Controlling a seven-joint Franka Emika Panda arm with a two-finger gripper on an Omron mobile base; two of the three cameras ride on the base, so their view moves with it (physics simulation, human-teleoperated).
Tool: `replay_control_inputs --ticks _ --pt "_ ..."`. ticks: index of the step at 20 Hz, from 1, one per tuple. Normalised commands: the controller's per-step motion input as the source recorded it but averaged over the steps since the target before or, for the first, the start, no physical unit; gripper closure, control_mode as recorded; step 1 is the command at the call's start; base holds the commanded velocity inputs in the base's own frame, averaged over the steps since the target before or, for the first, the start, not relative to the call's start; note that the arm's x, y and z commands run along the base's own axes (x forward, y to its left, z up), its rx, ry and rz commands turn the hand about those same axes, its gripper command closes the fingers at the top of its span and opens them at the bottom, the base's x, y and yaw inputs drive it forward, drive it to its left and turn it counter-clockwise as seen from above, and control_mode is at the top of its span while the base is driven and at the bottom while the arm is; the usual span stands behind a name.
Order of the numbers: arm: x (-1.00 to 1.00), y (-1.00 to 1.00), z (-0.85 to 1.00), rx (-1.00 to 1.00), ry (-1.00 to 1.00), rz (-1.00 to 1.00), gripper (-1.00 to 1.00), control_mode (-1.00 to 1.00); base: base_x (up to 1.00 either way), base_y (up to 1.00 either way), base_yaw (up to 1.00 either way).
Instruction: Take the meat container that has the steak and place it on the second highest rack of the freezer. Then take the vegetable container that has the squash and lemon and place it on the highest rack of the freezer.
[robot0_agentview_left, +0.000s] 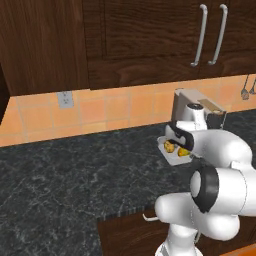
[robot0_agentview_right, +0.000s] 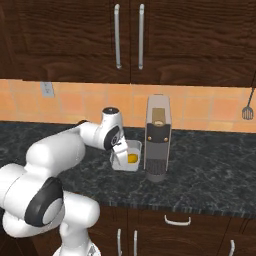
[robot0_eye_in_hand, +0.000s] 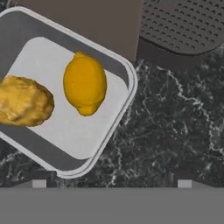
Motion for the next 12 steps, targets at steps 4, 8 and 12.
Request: replay_control_inputs --ticks 4,8,12 --pt "0.38 -0.14 -0.53 0.01 0.00 -0.09 -1.00 -1.00 0.00 0.00 0.00" --pt "0.30 -0.11 -0.47 0.00 0.00 -0.09 -1.00 -1.00 0.00 0.00 0.00" --pt "0.16 -0.03 -0.43 0.00 0.00 -0.09 -1.00 -1.00 0.00 0.00 0.00"
